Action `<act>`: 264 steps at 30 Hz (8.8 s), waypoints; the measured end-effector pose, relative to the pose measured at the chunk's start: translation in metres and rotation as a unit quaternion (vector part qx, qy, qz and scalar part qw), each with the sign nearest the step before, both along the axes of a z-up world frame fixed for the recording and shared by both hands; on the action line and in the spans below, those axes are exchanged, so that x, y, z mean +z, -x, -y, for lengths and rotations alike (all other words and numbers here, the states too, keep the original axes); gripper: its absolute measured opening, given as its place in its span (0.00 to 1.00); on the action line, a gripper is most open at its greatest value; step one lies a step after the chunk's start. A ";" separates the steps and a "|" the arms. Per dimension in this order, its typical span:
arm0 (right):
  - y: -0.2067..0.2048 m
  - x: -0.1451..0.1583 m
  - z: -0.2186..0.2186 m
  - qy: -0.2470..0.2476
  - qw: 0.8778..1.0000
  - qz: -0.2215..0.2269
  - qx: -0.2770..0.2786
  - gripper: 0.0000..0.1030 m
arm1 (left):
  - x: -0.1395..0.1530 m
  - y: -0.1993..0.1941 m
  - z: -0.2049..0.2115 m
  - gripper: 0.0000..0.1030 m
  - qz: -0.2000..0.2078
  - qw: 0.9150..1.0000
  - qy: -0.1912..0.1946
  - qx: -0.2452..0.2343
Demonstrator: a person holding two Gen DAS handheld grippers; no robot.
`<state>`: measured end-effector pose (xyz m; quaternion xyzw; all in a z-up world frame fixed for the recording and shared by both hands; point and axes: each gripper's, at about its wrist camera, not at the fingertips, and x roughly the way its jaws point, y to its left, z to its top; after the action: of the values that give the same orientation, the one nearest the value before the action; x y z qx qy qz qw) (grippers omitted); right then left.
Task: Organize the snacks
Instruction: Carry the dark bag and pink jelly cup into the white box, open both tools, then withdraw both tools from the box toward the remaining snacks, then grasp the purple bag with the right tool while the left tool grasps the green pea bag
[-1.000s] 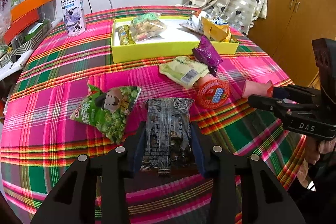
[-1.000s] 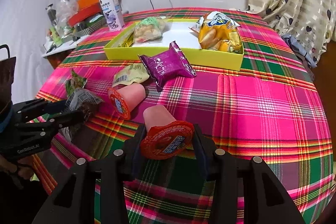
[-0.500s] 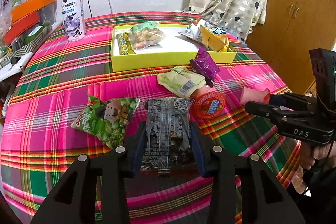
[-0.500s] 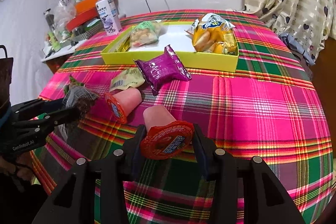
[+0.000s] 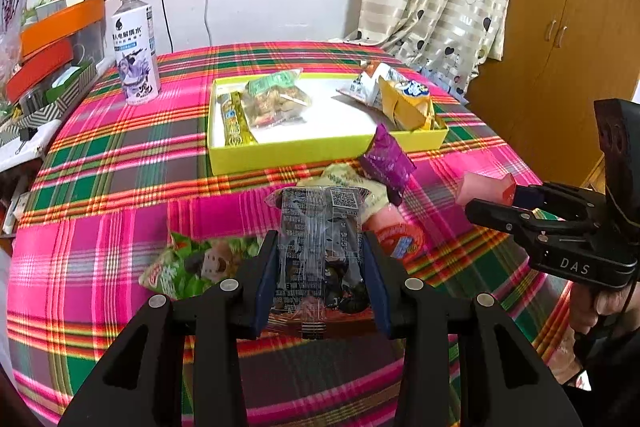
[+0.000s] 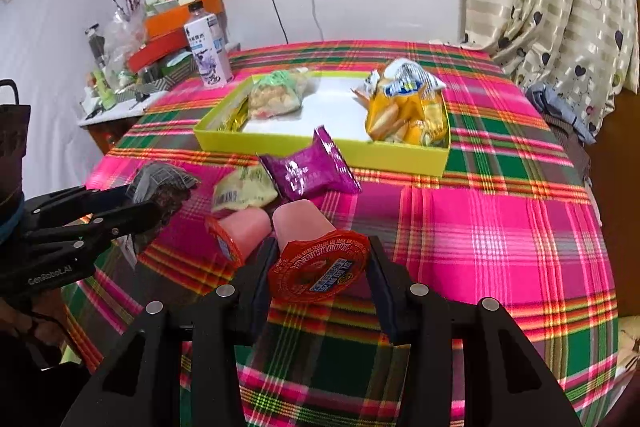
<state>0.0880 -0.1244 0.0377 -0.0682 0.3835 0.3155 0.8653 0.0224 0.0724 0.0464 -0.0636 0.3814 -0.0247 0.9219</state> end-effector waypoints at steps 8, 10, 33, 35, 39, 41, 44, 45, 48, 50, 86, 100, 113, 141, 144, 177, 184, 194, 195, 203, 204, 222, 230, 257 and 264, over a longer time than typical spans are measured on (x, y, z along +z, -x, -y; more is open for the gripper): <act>-0.007 0.009 -0.010 0.000 1.000 0.013 0.008 0.41 | 0.005 -0.013 -0.005 0.40 0.008 1.000 -0.002 0.003; -0.010 0.010 -0.013 0.000 1.000 0.014 0.010 0.41 | 0.006 -0.017 -0.007 0.40 0.009 1.000 -0.001 0.005; -0.046 0.019 -0.032 0.001 1.000 0.026 0.010 0.41 | 0.013 -0.061 -0.040 0.40 0.024 0.999 0.004 0.029; -0.050 0.020 -0.034 0.001 1.000 0.028 0.011 0.41 | 0.014 -0.065 -0.040 0.40 0.025 0.999 0.004 0.028; -0.056 0.020 -0.036 0.002 1.000 0.029 0.009 0.41 | 0.013 -0.074 -0.042 0.40 0.024 0.999 0.006 0.026; -0.060 0.019 -0.037 0.003 1.000 0.028 0.008 0.41 | 0.012 -0.079 -0.042 0.40 0.022 0.999 0.008 0.024; -0.065 0.018 -0.038 0.002 1.000 0.027 0.006 0.41 | 0.012 -0.087 -0.040 0.40 0.020 1.000 0.012 0.018; -0.067 0.019 -0.038 0.002 1.000 0.028 0.006 0.41 | 0.012 -0.089 -0.039 0.40 0.020 1.000 0.013 0.015; -0.071 0.020 -0.040 0.002 1.000 0.029 0.006 0.41 | 0.011 -0.099 -0.036 0.40 0.018 1.000 0.016 0.007; -0.074 0.021 -0.042 0.003 1.000 0.031 0.006 0.41 | 0.008 -0.107 -0.035 0.40 0.014 1.000 0.020 0.002; -0.132 -0.007 -0.092 0.049 0.998 0.019 0.016 0.45 | -0.022 -0.155 -0.081 0.44 0.000 0.995 0.065 0.081; -0.107 0.014 -0.067 0.019 1.000 0.023 0.002 0.47 | -0.003 -0.135 -0.071 0.47 0.018 0.995 0.070 0.064; -0.069 0.020 -0.042 0.000 1.000 0.017 0.001 0.47 | 0.013 -0.086 -0.062 0.47 0.031 0.996 0.033 0.075; -0.023 0.012 -0.016 -0.018 1.000 -0.004 0.005 0.47 | 0.003 -0.020 -0.052 0.47 0.015 0.996 0.016 0.090; -0.027 0.009 -0.017 -0.018 1.000 -0.010 0.004 0.47 | 0.001 -0.021 -0.055 0.47 0.013 0.995 0.017 0.093; -0.067 -0.021 -0.025 0.044 0.997 -0.034 -0.045 0.54 | -0.013 -0.027 -0.069 0.47 -0.005 0.995 0.036 0.089; -0.066 -0.011 -0.006 0.019 0.995 -0.030 -0.090 0.55 | -0.011 -0.024 -0.072 0.47 -0.001 0.995 0.037 0.096; -0.090 -0.023 -0.020 0.030 0.991 -0.026 -0.126 0.55 | -0.012 -0.028 -0.067 0.47 -0.005 0.996 0.037 0.086; -0.089 -0.024 -0.019 0.035 0.991 -0.026 -0.123 0.55 | -0.012 -0.027 -0.067 0.47 -0.005 0.996 0.038 0.086; -0.063 -0.026 0.016 0.062 0.991 -0.034 -0.114 0.55 | -0.013 -0.026 -0.062 0.47 -0.005 0.996 0.041 0.080; -0.060 -0.026 0.019 0.060 0.991 -0.035 -0.116 0.55 | -0.013 -0.026 -0.060 0.47 -0.005 0.996 0.040 0.078; -0.010 -0.017 0.048 -0.004 0.981 -0.065 -0.185 0.56 | -0.015 -0.005 -0.067 0.47 -0.007 0.996 0.031 0.087; -0.003 -0.029 0.018 0.008 0.995 -0.080 -0.059 0.56 | -0.019 0.000 -0.069 0.47 -0.009 0.996 0.033 0.081; -0.028 -0.035 -0.007 0.036 0.998 -0.046 0.023 0.52 | -0.039 0.003 -0.082 0.55 -0.046 0.998 0.026 0.040; -0.032 -0.032 -0.004 0.025 0.998 -0.061 0.014 0.51 | -0.046 -0.009 -0.091 0.56 -0.058 0.995 0.053 0.057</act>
<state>0.1195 -0.1205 0.0061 -0.0758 0.4422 0.3212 0.8340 0.0314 0.1634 0.0008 -0.1348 0.4280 0.0116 0.8936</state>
